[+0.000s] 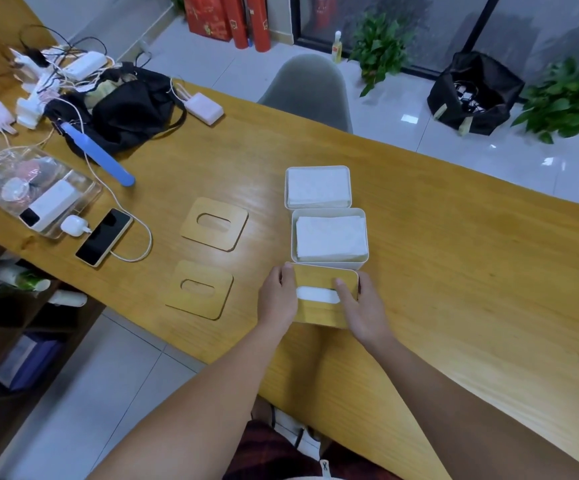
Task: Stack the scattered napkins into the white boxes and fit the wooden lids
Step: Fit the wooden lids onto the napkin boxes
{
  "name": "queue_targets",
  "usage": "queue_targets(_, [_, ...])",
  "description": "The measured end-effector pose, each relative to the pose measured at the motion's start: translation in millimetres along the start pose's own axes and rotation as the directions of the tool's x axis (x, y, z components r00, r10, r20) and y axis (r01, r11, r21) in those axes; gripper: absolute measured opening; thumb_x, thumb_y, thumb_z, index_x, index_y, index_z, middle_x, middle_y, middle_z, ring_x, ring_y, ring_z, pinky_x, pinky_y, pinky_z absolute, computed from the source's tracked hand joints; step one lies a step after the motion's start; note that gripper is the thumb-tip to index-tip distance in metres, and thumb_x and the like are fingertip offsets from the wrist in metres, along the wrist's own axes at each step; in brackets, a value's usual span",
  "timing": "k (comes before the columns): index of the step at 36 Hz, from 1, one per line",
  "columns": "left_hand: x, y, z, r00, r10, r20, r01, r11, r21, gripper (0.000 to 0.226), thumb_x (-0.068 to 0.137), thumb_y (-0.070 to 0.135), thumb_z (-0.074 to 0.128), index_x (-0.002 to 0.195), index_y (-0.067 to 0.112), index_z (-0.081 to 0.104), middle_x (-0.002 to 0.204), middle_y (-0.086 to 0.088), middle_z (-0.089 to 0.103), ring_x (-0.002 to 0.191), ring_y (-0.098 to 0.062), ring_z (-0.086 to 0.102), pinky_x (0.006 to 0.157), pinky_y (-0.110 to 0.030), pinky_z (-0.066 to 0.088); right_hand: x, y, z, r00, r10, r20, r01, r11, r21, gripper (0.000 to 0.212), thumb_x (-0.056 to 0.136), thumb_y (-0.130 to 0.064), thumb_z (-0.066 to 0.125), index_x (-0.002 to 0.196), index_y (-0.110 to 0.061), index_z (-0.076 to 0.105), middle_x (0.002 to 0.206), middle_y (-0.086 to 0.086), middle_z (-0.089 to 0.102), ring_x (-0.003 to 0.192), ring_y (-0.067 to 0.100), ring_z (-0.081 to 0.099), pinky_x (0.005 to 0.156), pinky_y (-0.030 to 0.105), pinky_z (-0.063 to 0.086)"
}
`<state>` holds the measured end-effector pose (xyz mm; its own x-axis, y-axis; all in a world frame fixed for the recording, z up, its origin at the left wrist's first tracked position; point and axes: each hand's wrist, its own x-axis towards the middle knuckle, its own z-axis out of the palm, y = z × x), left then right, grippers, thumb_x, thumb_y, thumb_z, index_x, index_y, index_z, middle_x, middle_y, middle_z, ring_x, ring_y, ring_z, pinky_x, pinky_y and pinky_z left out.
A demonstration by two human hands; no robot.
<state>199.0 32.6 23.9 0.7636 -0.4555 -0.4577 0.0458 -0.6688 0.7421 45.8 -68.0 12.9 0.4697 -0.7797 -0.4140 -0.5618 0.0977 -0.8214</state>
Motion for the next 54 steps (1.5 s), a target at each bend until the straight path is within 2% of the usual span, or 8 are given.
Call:
queue_targets(7, [1, 3, -16, 0.997, -0.038, 0.066, 0.04, 0.999, -0.031, 0.046, 0.113, 0.061, 0.031, 0.128, 0.033, 0.065, 0.111, 0.015, 0.068, 0.102, -0.006, 0.062, 0.087, -0.036, 0.048, -9, -3, -14, 0.996, 0.005, -0.084, -0.009, 0.999, -0.053, 0.052, 0.103, -0.06, 0.059, 0.139, -0.023, 0.054, 0.129, -0.009, 0.058, 0.117, 0.01, 0.056, 0.096, 0.029, 0.044])
queue_targets(12, [-2, 2, -42, 0.998, 0.005, 0.065, -0.005, 1.0, -0.002, 0.044, 0.113, 0.06, 0.032, 0.128, 0.033, 0.064, 0.108, 0.02, 0.066, 0.102, -0.006, 0.062, 0.088, -0.034, 0.048, -25, -21, -18, 0.938, -0.245, -0.246, 0.187, 0.953, -0.238, 0.027, 0.107, -0.044, 0.06, 0.118, -0.02, 0.059, 0.114, -0.007, 0.056, 0.108, 0.015, 0.054, 0.099, 0.039, 0.05])
queue_targets(21, [19, -21, -139, 0.999, 0.036, -0.006, -0.035, 0.998, 0.055, 0.047, 0.114, 0.054, 0.04, 0.143, 0.024, 0.062, 0.126, 0.011, 0.062, 0.117, -0.013, 0.057, 0.096, -0.031, 0.041, -45, -113, 57, 0.884, -0.467, 0.007, 0.451, 0.85, -0.271, 0.027, 0.107, -0.037, 0.064, 0.131, -0.024, 0.06, 0.121, -0.011, 0.053, 0.104, 0.004, 0.055, 0.087, 0.012, 0.043])
queue_targets(27, [45, -59, -205, 0.999, -0.034, -0.028, 0.035, 0.997, 0.072, 0.048, 0.112, 0.053, 0.044, 0.146, 0.023, 0.059, 0.139, 0.002, 0.064, 0.123, -0.019, 0.059, 0.096, -0.035, 0.043, -52, -140, 152, 0.955, -0.27, 0.125, 0.292, 0.933, -0.212, 0.048, 0.105, -0.042, 0.066, 0.144, -0.015, 0.059, 0.135, 0.002, 0.059, 0.102, 0.005, 0.06, 0.092, 0.026, 0.049])
queue_targets(34, [68, -101, -242, 0.992, -0.115, 0.045, 0.101, 0.968, 0.229, 0.07, 0.109, 0.053, 0.055, 0.165, 0.015, 0.038, 0.166, -0.008, 0.043, 0.15, -0.031, 0.047, 0.115, -0.044, 0.043, -46, -136, 218, 0.959, 0.106, 0.263, -0.045, 0.973, -0.226, 0.078, 0.107, -0.052, 0.058, 0.165, -0.006, 0.033, 0.167, 0.012, 0.04, 0.151, 0.03, 0.044, 0.119, 0.039, 0.04])
queue_targets(41, [73, -114, -247, 0.991, -0.096, 0.093, 0.055, 0.929, 0.366, 0.069, 0.105, 0.041, 0.064, 0.162, 0.008, 0.04, 0.161, -0.01, 0.046, 0.151, -0.036, 0.037, 0.118, -0.047, 0.04, -49, -127, 245, 0.913, 0.309, 0.267, -0.265, 0.946, -0.187, 0.075, 0.106, -0.051, 0.062, 0.15, 0.008, 0.049, 0.151, 0.034, 0.049, 0.135, 0.046, 0.055, 0.112, 0.06, 0.049])
queue_targets(48, [84, -110, -239, 0.978, -0.171, 0.122, 0.117, 0.924, 0.363, 0.062, 0.106, 0.041, 0.06, 0.159, 0.014, 0.043, 0.156, -0.015, 0.041, 0.145, -0.04, 0.04, 0.115, -0.051, 0.043, -51, -125, 256, 0.89, 0.32, 0.324, -0.354, 0.934, 0.051, 0.1, 0.084, -0.054, 0.086, 0.163, -0.018, 0.038, 0.165, 0.005, 0.04, 0.145, 0.031, 0.047, 0.107, 0.041, 0.048])
queue_targets(54, [81, -102, -236, 0.986, -0.165, 0.002, 0.164, 0.981, 0.106, 0.059, 0.107, 0.048, 0.059, 0.158, 0.021, 0.045, 0.152, -0.011, 0.04, 0.14, -0.037, 0.048, 0.115, -0.054, 0.048, -47, -135, 235, 0.94, 0.184, 0.289, -0.247, 0.948, 0.201, 0.071, 0.096, -0.028, 0.081, 0.154, -0.032, 0.04, 0.13, -0.013, 0.065, 0.115, 0.005, 0.062, 0.082, 0.022, 0.048])
